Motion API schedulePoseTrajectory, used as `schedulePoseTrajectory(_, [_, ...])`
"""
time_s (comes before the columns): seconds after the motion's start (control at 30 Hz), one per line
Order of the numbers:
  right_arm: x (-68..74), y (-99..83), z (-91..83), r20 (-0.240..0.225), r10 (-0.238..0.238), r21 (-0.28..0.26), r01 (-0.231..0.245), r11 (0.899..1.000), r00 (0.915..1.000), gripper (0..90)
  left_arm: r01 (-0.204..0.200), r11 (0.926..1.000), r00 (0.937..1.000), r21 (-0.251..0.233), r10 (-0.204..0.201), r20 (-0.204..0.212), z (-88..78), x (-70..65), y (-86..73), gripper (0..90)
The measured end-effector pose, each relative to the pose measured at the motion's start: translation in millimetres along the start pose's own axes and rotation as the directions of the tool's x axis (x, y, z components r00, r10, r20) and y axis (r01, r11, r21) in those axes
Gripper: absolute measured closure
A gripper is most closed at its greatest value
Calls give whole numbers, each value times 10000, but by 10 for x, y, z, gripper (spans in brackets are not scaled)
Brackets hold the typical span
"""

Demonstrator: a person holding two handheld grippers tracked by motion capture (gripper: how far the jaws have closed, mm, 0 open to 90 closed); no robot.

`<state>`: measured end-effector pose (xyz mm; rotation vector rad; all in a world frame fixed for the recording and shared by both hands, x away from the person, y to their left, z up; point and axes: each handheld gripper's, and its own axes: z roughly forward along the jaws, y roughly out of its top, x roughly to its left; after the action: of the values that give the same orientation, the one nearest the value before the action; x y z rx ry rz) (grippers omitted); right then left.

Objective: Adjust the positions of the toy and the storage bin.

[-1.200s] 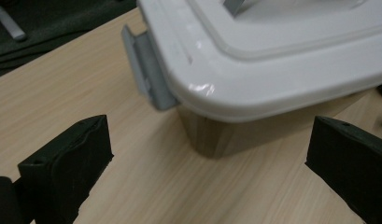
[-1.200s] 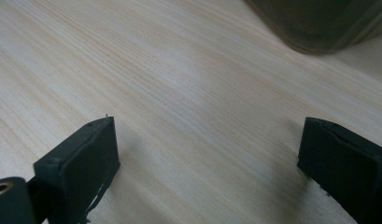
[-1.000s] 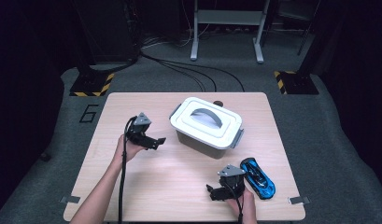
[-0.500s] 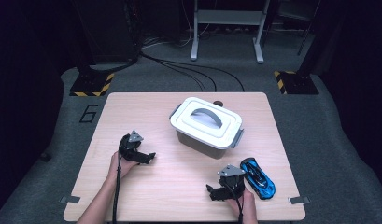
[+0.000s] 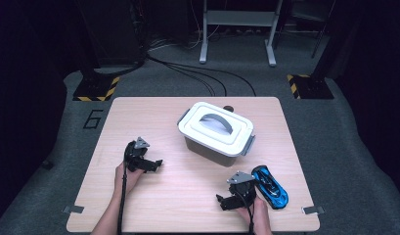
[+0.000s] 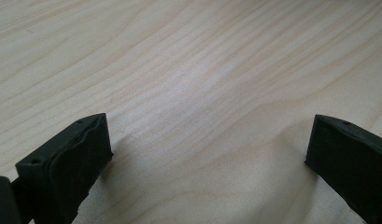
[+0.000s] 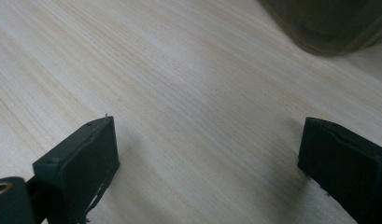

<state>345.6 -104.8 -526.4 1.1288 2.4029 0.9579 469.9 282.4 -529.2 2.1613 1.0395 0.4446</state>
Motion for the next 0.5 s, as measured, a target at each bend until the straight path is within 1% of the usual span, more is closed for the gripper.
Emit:
schedulePoseTrajectory(0.03, [0, 0, 0, 0, 0, 0, 0, 10000, 10000, 31, 14, 10000, 10000, 5, -14, 13, 0, 0, 0, 0])
schedulePoseTrajectory(0.1, [2, 29, 2, -89, 20, 332, -17, 9994, 10000, 10, 10, 10000, 10000, 0, -10, 20, 1, 1, 1, 0])
schedulePoseTrajectory(0.13, [-3, 40, 2, -112, -115, 330, 118, 9994, 9999, 10, 8, 10000, 10000, 1, -8, 22, 1, 2, 1, 0])
schedulePoseTrajectory(0.17, [-9, 48, -10, -173, -128, 248, 133, 9996, 9998, 14, 6, 10000, 10000, -2, -6, 26, 1, 2, 1, 0])
schedulePoseTrajectory(0.2, [-11, 62, -62, -289, 44, 59, -43, 10000, 9996, 29, -12, 10000, 10000, 26, 12, 23, 0, 3, 2, 0])
schedulePoseTrajectory(0.23, [-34, 71, -93, -319, -74, -36, 73, 10000, 9995, 29, -12, 10000, 10000, 26, 12, 23, 0, 3, 2, 0])
schedulePoseTrajectory(0.27, [-34, 71, -93, -319, -74, -36, 73, 10000, 9995, 29, -54, 10000, 10000, 31, 54, 17, 0, 6, 4, 0])
schedulePoseTrajectory(0.33, [-53, 95, -155, -298, 175, -202, -181, 9996, 9994, 32, -79, 10000, 10000, 8, 79, 11, 8, 11, 7, 0])
schedulePoseTrajectory(0.37, [-99, 120, -222, -284, 122, -299, -131, 9995, 9995, 30, -47, 10000, 10000, -40, 46, -42, 15, 8, 6, 1])
schedulePoseTrajectory(0.4, [-109, 129, -241, -272, 148, -309, -157, 9994, 9995, 29, 35, 9999, 10000, -128, -36, -70, 23, 3, 7, 1])
schedulePoseTrajectory(0.43, [-124, 139, -265, -292, 128, -331, -138, 9994, 9995, 27, -50, 10000, 10000, -71, 49, -75, 19, 9, 9, 1])
schedulePoseTrajectory(0.47, [-131, 152, -289, -331, 234, -301, -244, 9992, 9992, 26, -40, 9999, 9999, -95, 40, -93, 22, 10, 10, 1])
schedulePoseTrajectory(0.5, [-146, 163, -314, -346, 194, -302, -205, 9993, 9992, 24, -49, 10000, 10000, -1, 49, -24, 16, 15, 14, 1])
